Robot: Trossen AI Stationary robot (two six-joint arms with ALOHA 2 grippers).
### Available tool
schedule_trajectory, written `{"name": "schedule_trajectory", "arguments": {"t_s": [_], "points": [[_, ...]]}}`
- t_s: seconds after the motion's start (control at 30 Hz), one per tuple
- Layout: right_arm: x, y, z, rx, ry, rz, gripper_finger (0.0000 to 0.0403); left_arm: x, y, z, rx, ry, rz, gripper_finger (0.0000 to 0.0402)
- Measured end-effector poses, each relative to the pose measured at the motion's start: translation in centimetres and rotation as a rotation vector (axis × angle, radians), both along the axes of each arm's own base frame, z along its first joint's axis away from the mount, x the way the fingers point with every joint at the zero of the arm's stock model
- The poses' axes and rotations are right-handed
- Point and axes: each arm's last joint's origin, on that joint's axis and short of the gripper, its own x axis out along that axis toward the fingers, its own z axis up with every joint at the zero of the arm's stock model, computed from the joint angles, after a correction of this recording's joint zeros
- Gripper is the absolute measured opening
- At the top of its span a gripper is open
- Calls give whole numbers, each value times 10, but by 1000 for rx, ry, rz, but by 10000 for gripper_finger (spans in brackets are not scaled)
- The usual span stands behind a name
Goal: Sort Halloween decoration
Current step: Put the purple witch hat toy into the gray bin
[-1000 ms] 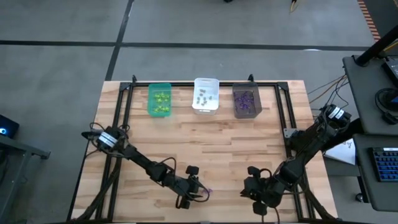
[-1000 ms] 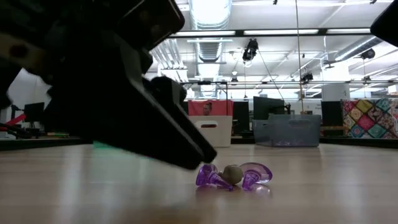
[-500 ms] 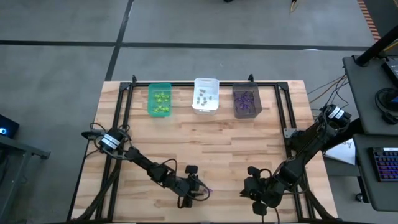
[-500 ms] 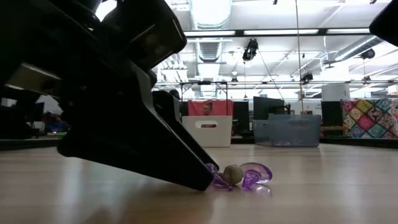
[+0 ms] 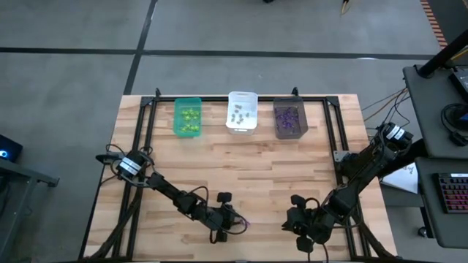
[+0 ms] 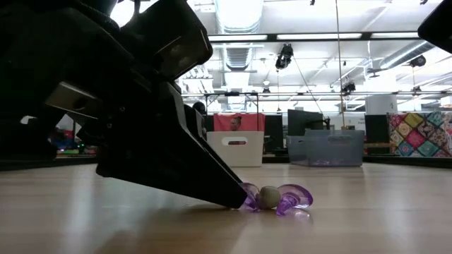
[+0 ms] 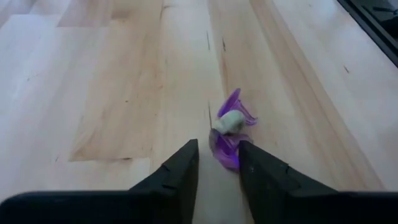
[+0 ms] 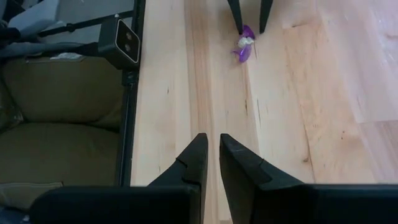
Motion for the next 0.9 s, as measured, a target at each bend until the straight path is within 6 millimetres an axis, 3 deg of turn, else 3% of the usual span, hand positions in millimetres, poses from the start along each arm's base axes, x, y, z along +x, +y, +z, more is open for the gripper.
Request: {"name": "schedule_trajectory", "arguments": {"t_s": [0.43,0.9], "points": [[0,0,0,-2,-2,-3,34,0,1,0,-1,-2,16,6],[-8,3,-5,-33,-33,-41,34,-1,0,5,23,-40,72,0]]}}
